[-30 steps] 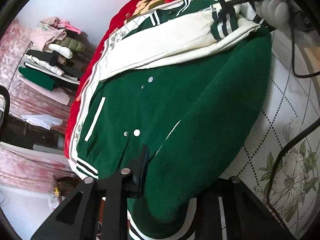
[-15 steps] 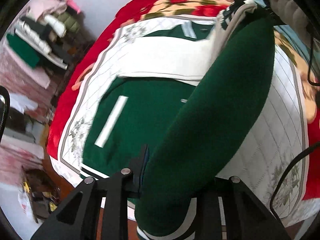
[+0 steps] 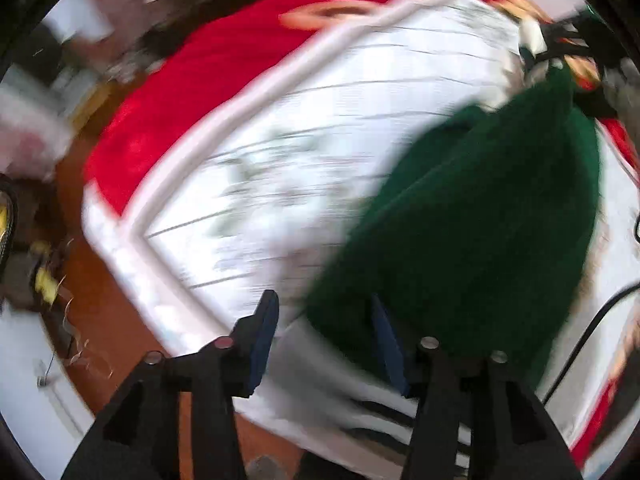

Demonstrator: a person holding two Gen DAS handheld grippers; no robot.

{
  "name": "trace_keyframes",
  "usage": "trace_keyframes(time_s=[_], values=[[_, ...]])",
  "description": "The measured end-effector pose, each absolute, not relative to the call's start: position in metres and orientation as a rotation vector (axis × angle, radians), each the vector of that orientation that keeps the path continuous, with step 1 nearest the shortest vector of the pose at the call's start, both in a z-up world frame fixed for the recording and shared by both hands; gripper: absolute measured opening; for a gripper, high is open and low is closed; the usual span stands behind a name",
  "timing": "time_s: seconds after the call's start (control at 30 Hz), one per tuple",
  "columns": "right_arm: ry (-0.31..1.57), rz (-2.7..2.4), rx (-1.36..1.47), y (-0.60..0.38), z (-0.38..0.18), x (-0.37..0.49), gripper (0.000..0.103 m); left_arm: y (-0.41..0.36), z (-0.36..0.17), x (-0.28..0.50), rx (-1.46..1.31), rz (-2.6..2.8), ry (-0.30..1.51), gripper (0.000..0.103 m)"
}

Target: Fold large clothes

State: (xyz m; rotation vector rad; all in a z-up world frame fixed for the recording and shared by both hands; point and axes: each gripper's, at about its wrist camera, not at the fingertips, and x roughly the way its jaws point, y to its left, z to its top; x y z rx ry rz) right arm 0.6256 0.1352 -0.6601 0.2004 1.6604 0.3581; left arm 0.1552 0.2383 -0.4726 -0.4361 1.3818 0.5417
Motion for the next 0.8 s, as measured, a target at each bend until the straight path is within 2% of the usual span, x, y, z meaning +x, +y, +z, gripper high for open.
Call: trace_keyframes(time_s=[0.03,0.2,0.23,0.27,0.33,0.43,0.53,0.63,0.8], values=[[1.676,0.380,0.240,0.145,-0.673,0.628,0.066,0.251,-0.475,0.142,-0.440,0.591,1.391,0.049],[1.648,0.535,0.496,0.129,-0.664,0.618,0.067,0.276,-0.474,0.107,-0.541,0.649,1.391,0.051],[1.639,0.558,0.531,0.121,-0.658,0.615,0.067,0.273,-0.471,0.109,-0.542,0.640,1.384,0.055],[1.622,0.570,0.561,0.107,-0.649,0.609,0.067,0.270,-0.469,0.112,-0.546,0.618,1.369,0.064],[1.585,0.559,0.558,0.080,-0.635,0.596,0.067,0.257,-0.468,0.129,-0.531,0.569,1.356,0.072],[1.531,0.484,0.509,0.035,-0.621,0.584,0.067,0.242,-0.486,0.159,-0.409,0.555,1.396,0.075],[1.498,0.380,0.450,-0.015,-0.626,0.582,0.068,0.253,-0.533,0.164,-0.370,0.632,1.455,0.101],[1.496,0.267,0.426,-0.065,-0.657,0.596,0.080,0.275,-0.546,0.157,-0.551,0.641,1.434,0.103],[1.539,0.337,0.660,-0.097,-0.742,0.640,0.080,0.269,-0.536,0.161,-0.470,0.634,1.441,0.103]])
